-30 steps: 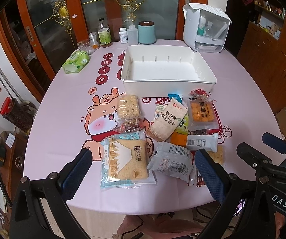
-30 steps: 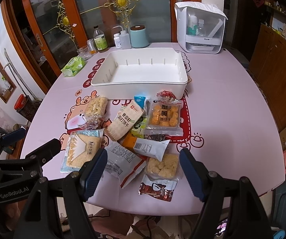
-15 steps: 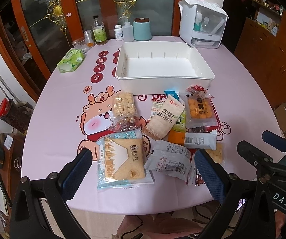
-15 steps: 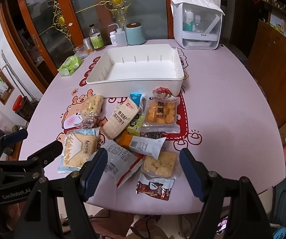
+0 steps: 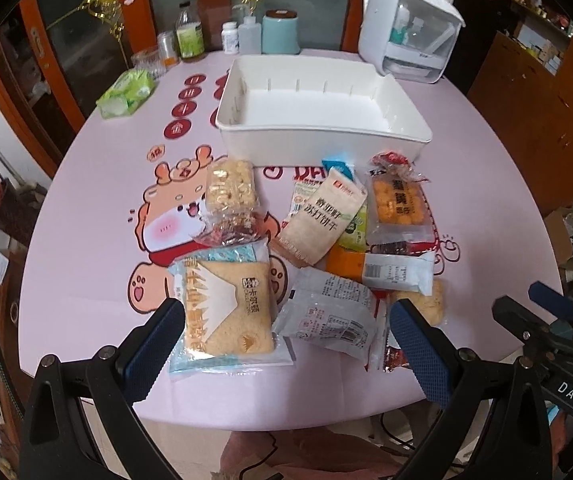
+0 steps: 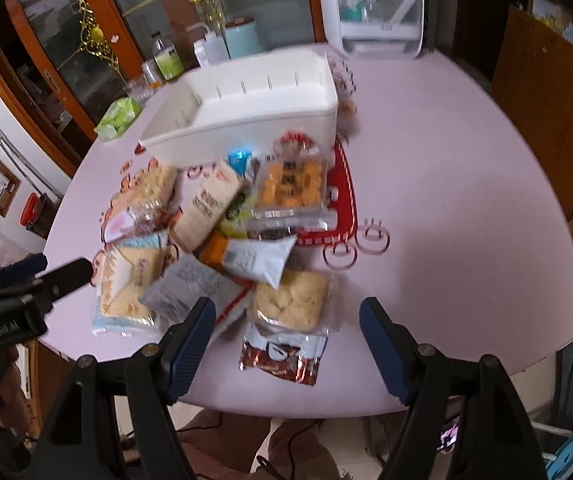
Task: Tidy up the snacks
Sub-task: 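Grasp the clear bag of puffed snacks with the right gripper while the left gripper grasps the grey printed packet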
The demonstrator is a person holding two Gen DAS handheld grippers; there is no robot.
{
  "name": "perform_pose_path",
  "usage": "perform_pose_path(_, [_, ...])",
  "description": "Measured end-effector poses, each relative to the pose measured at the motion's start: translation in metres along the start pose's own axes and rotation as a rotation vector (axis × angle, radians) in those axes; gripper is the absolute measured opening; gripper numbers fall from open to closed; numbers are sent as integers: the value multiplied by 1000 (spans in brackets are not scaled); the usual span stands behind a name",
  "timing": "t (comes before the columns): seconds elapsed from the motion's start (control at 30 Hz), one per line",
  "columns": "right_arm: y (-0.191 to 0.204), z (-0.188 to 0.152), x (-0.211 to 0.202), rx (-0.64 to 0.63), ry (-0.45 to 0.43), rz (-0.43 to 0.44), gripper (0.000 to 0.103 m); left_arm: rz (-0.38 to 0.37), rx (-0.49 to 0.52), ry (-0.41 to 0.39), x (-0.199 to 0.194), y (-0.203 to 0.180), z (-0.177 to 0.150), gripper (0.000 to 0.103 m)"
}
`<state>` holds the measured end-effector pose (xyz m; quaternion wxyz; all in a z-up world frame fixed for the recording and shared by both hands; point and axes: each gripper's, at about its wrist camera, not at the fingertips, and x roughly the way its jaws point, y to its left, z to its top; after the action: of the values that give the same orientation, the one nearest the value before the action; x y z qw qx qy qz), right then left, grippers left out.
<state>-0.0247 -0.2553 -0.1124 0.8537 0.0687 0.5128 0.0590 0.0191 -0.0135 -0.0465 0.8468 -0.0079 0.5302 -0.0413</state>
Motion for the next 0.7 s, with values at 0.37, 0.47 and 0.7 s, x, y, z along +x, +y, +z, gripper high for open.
perform_pose_path(0.37, [-26, -27, 70, 81, 159, 55, 75, -54, 15, 156, 53, -7, -13, 102])
perform_pose_path(0.47, [-24, -24, 83, 81, 157, 64, 75, -58, -23, 200, 70, -10, -14, 102])
perform_pose_path(0.7, [-13, -13, 107, -7, 155, 70, 75, -105, -151, 320, 109, -16, -18, 102])
